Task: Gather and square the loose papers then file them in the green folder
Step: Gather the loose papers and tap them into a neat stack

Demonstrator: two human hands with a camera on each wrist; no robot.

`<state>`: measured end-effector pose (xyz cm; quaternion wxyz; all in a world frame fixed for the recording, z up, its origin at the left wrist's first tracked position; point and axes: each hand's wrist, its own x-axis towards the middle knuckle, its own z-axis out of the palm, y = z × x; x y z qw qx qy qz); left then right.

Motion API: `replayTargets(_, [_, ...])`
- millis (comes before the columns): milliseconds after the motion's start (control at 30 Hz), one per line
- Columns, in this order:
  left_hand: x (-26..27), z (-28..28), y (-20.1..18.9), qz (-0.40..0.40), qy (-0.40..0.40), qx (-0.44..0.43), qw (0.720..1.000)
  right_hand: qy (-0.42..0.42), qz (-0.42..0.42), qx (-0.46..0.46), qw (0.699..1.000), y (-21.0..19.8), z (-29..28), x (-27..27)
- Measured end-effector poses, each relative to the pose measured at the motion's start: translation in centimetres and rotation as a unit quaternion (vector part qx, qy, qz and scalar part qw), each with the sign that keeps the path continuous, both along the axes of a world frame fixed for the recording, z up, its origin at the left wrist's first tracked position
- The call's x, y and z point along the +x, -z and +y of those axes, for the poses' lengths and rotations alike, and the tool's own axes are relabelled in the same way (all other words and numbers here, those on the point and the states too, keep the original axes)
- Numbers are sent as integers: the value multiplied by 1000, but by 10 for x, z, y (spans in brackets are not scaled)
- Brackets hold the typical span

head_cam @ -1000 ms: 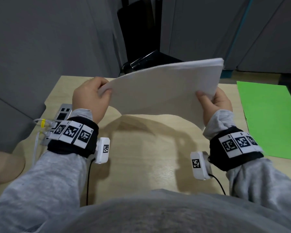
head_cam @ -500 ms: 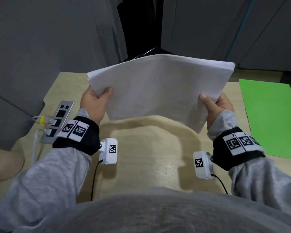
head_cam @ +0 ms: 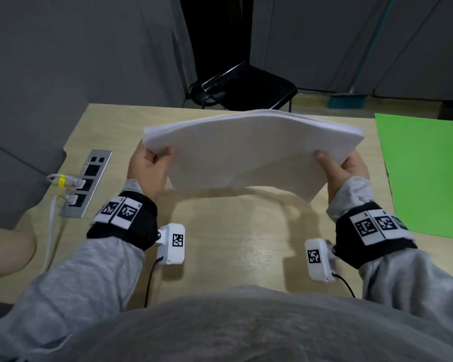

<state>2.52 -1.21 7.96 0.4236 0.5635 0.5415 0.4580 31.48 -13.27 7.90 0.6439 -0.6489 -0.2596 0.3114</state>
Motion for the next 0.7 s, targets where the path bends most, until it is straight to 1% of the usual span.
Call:
replayTargets(67, [-1,0,-3,-7,13,21,1000,-3,4,12,1000,0,1,3])
replayTargets(133, [-3,-3,5,18,25,-2,1000,-33,-27,-37,998,8,2,2])
replayTargets(200, [-3,-5,15,55,15,-37,998,-70,-45,-73,994,16,3,1])
replayTargets(267, [-2,-5,14,58,8,-36,998,-69,-54,-63,994,14,3,0])
replayTargets(367, [-3,-3,0,17,-8,9,1000,-39,-27,-16,999,2,4,3])
replayTargets(433, [-4,-3,-1,16,-8,18,1000,-33,-22,-19,999,0,5,4])
replayTargets(467, [-4,-4,2,40,-2,4,999,-48,-38,-51,997,3,4,4])
replayTargets(533, [-3,-7,13,109,12,-51,993,-93,-82,-137,983,13,3,5])
replayTargets(567, [-4,-7,19,139,16,-74,987,-101,-98,-174,975,19,2,6])
replayTargets(600, [-4,-7,21,162,17,-81,983,-96,-103,-188,972,21,2,6])
replayTargets(633, [-3,-6,20,173,13,-76,982,-86,-104,-194,972,22,4,8])
replayTargets(700, [-1,-4,7,142,-6,-52,988,-53,-94,-189,976,19,7,11])
